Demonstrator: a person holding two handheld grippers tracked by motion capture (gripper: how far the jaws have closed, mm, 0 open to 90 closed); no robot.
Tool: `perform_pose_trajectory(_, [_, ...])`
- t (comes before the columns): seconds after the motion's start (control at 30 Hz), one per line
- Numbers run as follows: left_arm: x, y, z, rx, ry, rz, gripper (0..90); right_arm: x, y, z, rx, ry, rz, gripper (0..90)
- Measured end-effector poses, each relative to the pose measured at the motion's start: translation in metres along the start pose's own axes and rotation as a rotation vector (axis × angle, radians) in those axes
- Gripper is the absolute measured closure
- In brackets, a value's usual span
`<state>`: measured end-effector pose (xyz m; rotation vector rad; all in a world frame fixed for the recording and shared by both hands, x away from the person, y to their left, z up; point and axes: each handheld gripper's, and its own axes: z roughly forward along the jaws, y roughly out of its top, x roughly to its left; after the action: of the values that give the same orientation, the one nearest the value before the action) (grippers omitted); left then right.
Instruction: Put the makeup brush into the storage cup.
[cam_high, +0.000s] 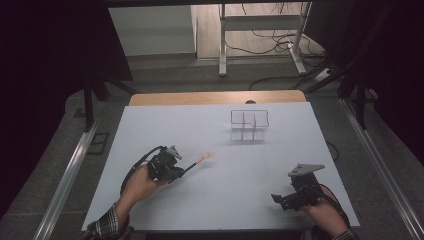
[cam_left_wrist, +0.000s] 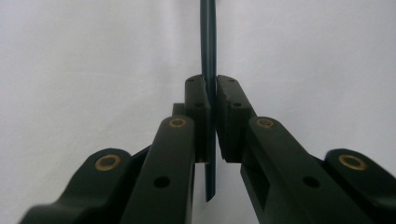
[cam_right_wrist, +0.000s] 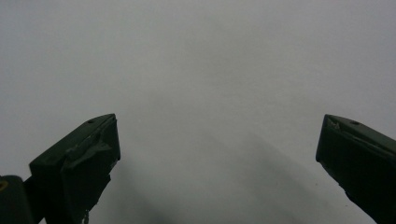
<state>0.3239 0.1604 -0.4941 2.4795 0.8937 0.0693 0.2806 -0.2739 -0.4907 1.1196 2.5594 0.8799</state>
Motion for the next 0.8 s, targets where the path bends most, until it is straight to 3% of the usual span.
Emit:
perform_pose_trajectory(0.27, [-0.004, -0.003, -0.004, -0.029, -0.015, 0.007, 84.9, 0.0, 0.0, 0.0, -0.002, 0.002, -0.002, 0.0])
perform_pose_trajectory(0.43, [-0.006, -0.005, -0.01, -0.067, -0.031, 0.008, 84.9, 0.0, 0.0, -0.001, -0.004, 0.004, -0.002, 0.0])
perform_pose_trajectory(0.6, [-0.01, -0.008, -0.017, -0.143, -0.031, -0.002, 84.9, 0.0, 0.0, -0.001, -0.005, 0.005, -0.002, 0.0])
perform_pose_trajectory(0.8, [-0.013, -0.009, -0.019, -0.161, -0.033, 0.002, 84.9, 0.0, 0.0, -0.001, -0.007, 0.004, -0.001, 0.0])
